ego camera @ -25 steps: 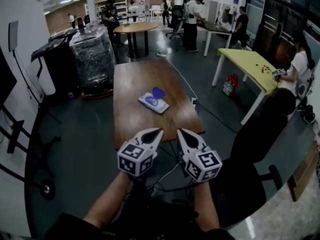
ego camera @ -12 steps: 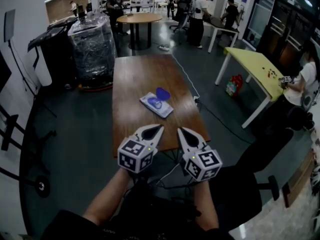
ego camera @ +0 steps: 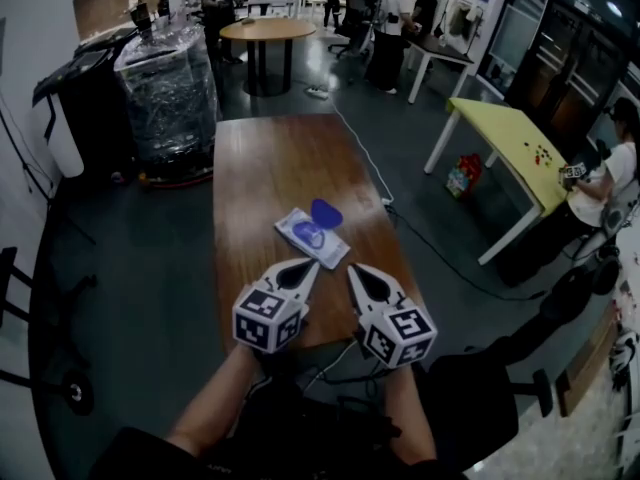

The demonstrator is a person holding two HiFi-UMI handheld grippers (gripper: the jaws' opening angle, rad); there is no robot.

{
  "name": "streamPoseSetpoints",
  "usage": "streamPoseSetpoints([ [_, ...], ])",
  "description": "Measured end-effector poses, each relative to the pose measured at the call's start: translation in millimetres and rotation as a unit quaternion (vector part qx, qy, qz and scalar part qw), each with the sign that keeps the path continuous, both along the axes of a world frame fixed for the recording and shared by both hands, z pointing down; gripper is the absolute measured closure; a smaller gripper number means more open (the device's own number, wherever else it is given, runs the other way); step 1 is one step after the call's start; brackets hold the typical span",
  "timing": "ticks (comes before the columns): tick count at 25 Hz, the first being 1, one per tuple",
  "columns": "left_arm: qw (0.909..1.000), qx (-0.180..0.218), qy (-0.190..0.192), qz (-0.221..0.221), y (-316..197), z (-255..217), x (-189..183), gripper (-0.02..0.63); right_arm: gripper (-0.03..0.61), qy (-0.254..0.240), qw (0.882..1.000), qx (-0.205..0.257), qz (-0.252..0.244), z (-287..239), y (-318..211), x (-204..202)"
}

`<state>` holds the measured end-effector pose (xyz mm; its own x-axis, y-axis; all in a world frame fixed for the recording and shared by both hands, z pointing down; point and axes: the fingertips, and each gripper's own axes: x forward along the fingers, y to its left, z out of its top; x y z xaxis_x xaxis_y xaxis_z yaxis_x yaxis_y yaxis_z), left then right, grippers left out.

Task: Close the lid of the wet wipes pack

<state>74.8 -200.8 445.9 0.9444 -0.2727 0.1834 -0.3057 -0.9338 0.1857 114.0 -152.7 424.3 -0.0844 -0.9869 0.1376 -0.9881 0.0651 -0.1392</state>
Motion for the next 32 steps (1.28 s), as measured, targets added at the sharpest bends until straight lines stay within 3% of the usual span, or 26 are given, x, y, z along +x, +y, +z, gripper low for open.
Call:
streamPoseSetpoints([
  [8, 0.9996, -0.023, -0.016, 0.010, -69.7, 22.2, 13.0, 0.611, 0.568, -0.009, 1.000, -0.021, 0.017, 11.8, -74.3, 15.5],
  [16, 0.9989, -0.046, -0.005, -0.004, -101.5, 43.5, 20.6, 0.611, 0.568, -0.025, 0.998, -0.055, 0.010, 44.9, -106.3, 18.6],
  [24, 0.9970, -0.029, -0.033, -0.064, -122.3, 50.4, 21.3, 0.611, 0.568, -0.014, 0.998, -0.057, -0.027, 49.1, -140.7, 37.9],
  [32, 0.9846, -0.025, -0.065, -0.160, -124.7, 54.9, 35.1, 0.611, 0.568, -0.029, 0.991, -0.047, -0.123, 48.8, -157.1, 63.4],
])
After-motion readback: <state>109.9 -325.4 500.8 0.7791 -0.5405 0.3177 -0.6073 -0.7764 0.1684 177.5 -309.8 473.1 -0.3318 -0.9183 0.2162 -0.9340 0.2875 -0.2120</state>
